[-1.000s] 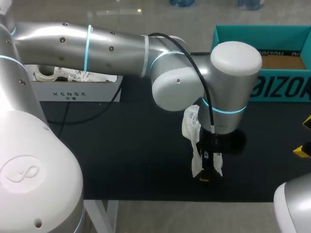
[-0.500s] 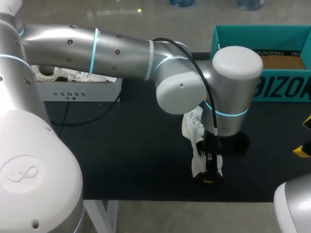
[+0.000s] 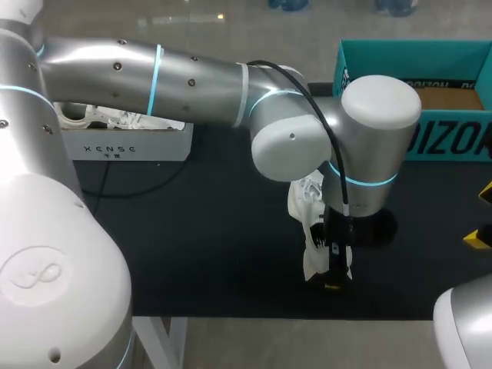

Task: Take the shoe out of the shoebox, open the shoe tongue, remove and reinsert the insole, then place the shoe into the shoebox

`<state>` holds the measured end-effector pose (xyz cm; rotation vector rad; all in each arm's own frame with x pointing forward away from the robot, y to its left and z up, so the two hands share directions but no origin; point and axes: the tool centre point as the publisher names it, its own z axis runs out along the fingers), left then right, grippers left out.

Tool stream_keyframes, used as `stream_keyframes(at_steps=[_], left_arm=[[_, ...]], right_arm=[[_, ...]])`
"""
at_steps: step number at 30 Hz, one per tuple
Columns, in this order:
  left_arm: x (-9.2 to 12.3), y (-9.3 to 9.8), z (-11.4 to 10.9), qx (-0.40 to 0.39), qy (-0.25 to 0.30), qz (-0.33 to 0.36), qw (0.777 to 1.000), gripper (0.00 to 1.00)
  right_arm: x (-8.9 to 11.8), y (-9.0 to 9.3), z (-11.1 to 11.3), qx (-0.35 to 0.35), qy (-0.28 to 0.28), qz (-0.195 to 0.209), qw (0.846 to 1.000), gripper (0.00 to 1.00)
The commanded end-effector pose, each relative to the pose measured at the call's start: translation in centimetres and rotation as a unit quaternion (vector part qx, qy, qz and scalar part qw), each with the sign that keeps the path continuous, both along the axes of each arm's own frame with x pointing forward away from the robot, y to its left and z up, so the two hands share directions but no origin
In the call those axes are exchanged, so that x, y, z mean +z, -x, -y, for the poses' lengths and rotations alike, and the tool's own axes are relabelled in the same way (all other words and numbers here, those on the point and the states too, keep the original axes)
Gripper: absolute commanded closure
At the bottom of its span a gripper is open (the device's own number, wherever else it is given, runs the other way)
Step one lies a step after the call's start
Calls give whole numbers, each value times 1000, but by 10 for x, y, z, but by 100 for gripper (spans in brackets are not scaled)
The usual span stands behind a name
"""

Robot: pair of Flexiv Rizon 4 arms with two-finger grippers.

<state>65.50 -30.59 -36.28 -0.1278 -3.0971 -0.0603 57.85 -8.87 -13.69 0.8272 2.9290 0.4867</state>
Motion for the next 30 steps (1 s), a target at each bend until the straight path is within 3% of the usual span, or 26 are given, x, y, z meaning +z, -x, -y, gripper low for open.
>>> stream_keyframes(at_steps=[1,3,5,7,8,10,11,15,18,20,21,30], left_arm=[[0,-2,-2,3,3,0,1000,0],[0,-2,-2,4,4,4,1000,0],[1,-2,-1,4,6,6,1000,16],[1,-3,0,6,8,9,1000,13],[1,-3,0,6,9,9,1000,18],[-1,-3,1,6,9,9,1000,34],[-1,-3,2,7,9,10,1000,49],[-2,-4,2,11,6,10,1000,64],[-2,-4,1,15,3,13,1000,86],[-2,-5,1,17,2,14,1000,92],[-2,-5,1,18,1,14,1000,100],[3,-7,-1,16,2,11,1000,100]], right_arm=[[2,-3,0,1,2,-4,1000,0],[2,-3,0,1,2,-4,1000,0],[2,-3,0,1,2,-4,1000,0],[2,-3,0,1,2,-4,1000,0],[2,-3,0,1,2,-4,1000,0],[2,-3,0,1,2,-4,1000,0],[2,-3,0,1,2,-4,1000,0],[2,-3,0,1,2,-4,1000,0],[2,-3,0,1,2,-4,1000,0],[2,-3,0,1,2,-4,1000,0],[2,-3,0,1,2,-4,1000,0],[2,-3,0,1,2,-4,1000,0]])
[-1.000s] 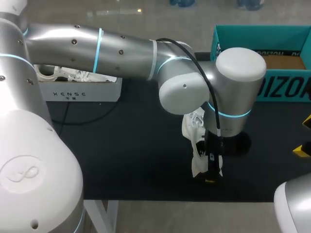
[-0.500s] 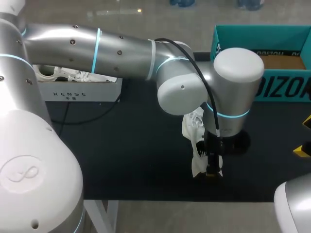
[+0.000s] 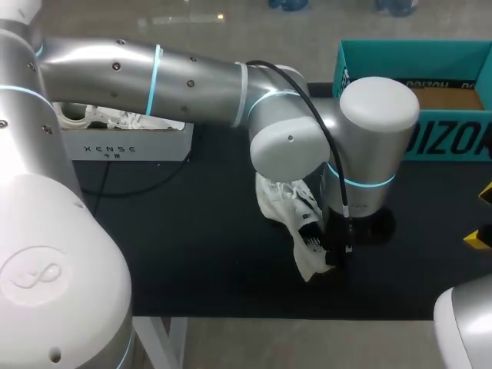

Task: Take the shoe out of the shoebox, open the shoe tongue, remove and reinsert the insole, then place the shoe into the shoebox

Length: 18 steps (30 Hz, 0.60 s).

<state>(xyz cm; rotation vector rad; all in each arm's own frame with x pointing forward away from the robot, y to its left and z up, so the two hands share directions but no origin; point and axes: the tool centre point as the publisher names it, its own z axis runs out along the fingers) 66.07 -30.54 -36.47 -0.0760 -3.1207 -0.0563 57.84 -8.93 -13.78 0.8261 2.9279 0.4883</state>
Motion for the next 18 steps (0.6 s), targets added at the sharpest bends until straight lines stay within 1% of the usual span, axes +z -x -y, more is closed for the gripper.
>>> stream_keyframes(at_steps=[1,8,11,14,18], left_arm=[[7,-2,-2,-2,1,-1,1000,100],[22,-15,-9,0,-5,-5,1000,100],[33,-27,-14,-13,-13,-21,1000,100],[47,-44,-23,-35,-23,-38,998,100],[66,-65,-34,-68,-34,-41,996,100]], right_arm=[[3,-3,-1,0,2,-5,1000,0],[3,-3,-1,0,2,-5,1000,0],[3,-3,-1,0,2,-5,1000,0],[3,-3,-1,0,2,-5,1000,0],[3,-3,-1,0,2,-5,1000,0]])
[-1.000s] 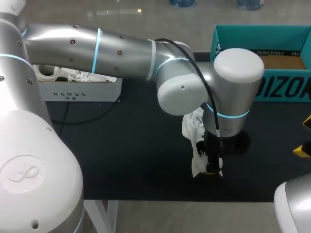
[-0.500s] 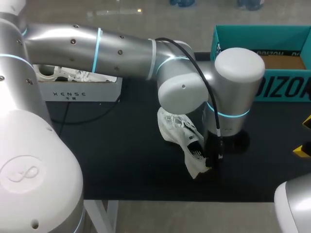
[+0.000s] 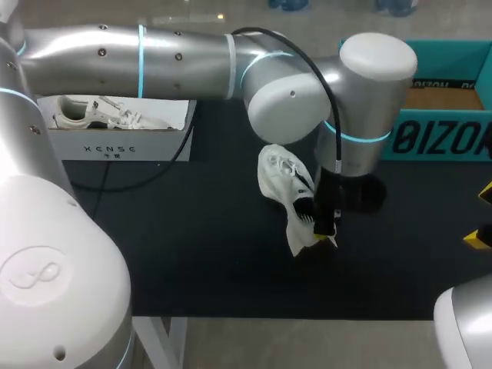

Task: Take the shoe out of the shoebox, open the shoe tongue, remove and reinsert the insole, then place the shoe into the shoebox

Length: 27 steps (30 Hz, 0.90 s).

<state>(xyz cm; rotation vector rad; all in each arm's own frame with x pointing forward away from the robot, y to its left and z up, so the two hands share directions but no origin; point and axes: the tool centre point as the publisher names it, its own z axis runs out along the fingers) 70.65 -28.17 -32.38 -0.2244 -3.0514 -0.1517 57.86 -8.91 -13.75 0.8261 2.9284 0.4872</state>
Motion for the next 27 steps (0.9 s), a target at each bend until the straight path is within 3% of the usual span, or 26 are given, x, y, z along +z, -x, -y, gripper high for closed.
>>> stream_keyframes(at_steps=[1,11,20,27], left_arm=[[30,-24,-13,-20,-3,-2,1000,100],[68,-75,-52,-112,-23,62,992,100],[83,-116,-82,-87,-31,70,993,100],[83,-116,-82,-87,-31,70,993,100]], right_arm=[[3,-3,-1,0,2,-5,1000,0],[3,-3,-1,0,2,-5,1000,0],[3,-3,-1,0,2,-5,1000,0],[3,-3,-1,0,2,-5,1000,0]])
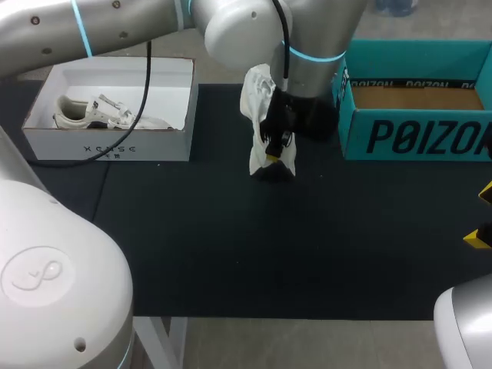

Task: Take the shoe out of the shoebox, open the shoe tongue, remove and reinsert the insole, then place the shoe into the shoebox

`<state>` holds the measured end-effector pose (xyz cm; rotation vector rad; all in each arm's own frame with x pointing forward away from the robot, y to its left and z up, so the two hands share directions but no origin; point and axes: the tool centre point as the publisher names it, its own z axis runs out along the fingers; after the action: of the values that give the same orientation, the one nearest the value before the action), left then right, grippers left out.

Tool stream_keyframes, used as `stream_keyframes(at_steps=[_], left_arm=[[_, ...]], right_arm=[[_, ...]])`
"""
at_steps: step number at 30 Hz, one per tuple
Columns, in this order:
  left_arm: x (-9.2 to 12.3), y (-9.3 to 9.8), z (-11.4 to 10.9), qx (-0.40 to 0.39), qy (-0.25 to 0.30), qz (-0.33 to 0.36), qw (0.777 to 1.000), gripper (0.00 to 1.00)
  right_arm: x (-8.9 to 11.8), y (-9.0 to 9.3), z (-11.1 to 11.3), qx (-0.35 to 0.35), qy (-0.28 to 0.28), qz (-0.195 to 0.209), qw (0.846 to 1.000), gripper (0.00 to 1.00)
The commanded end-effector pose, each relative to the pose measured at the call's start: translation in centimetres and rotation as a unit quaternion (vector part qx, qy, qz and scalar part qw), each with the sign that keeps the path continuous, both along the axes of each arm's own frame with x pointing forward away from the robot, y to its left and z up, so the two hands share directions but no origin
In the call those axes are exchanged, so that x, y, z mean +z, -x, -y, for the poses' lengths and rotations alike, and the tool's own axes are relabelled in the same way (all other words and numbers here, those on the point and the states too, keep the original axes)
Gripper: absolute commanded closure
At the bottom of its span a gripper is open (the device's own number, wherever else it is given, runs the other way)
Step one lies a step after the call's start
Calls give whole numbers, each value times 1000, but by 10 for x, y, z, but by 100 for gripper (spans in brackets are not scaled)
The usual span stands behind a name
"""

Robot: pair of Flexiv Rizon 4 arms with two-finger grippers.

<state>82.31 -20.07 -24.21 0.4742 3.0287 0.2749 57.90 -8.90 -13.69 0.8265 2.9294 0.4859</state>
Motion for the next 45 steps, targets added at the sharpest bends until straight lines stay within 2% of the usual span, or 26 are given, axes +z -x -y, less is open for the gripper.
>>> stream_keyframes(at_steps=[1,40,45], left_arm=[[1,0,-1,-1,1,1,1000,100],[1,0,-1,-1,1,1,1000,100],[14,5,-4,-18,8,20,1000,100]], right_arm=[[2,-3,-1,0,2,-4,1000,0],[2,-3,-1,0,2,-4,1000,0],[2,-3,-1,0,2,-4,1000,0]])
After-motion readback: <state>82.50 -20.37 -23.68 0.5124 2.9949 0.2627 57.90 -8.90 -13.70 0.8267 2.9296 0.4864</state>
